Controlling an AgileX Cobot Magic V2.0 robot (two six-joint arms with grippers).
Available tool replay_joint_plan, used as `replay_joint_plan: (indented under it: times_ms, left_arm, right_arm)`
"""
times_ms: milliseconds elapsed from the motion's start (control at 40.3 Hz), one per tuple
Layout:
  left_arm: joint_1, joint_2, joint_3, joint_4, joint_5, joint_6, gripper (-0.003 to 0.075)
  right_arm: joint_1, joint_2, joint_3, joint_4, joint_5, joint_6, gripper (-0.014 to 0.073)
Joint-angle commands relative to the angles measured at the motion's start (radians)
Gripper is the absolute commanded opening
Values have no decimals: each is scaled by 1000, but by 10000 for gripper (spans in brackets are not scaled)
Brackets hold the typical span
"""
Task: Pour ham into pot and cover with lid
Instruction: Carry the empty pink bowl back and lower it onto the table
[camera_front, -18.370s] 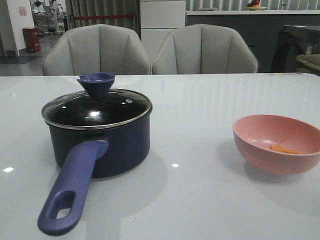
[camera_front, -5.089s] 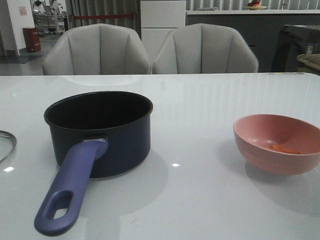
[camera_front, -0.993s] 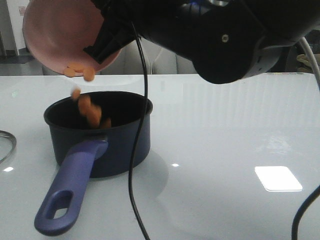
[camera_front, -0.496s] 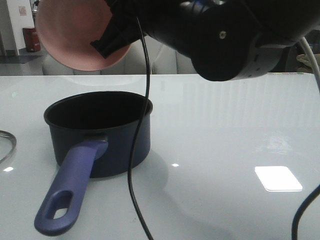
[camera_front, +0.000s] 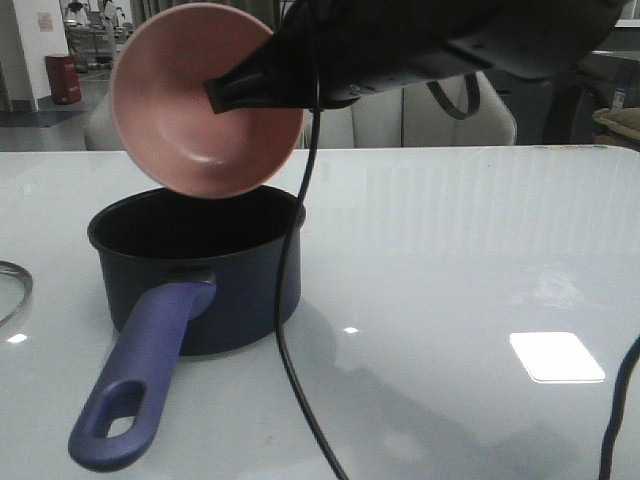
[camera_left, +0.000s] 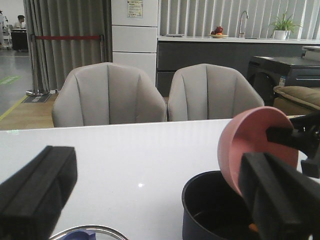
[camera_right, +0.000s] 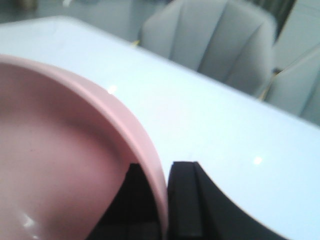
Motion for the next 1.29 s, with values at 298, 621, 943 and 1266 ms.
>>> replay_joint_plan:
  times_ms: [298,621,943,1266]
  left_arm:
    - [-9,8,-29,-9,-79,-4,679]
    - [-9,8,-29,-9,-79,-4,679]
    - [-9,8,-29,-9,-79,-4,679]
    - [-9,8,-29,-9,-79,-4,679]
  right_arm:
    - [-183,-264,-80,124,433,-160,138]
    - [-416,-300,-81,124,827,-105,138]
    - [-523,-297,-81,-193,970,268,138]
    - [-598,-234,-81,-323,1121,510,138]
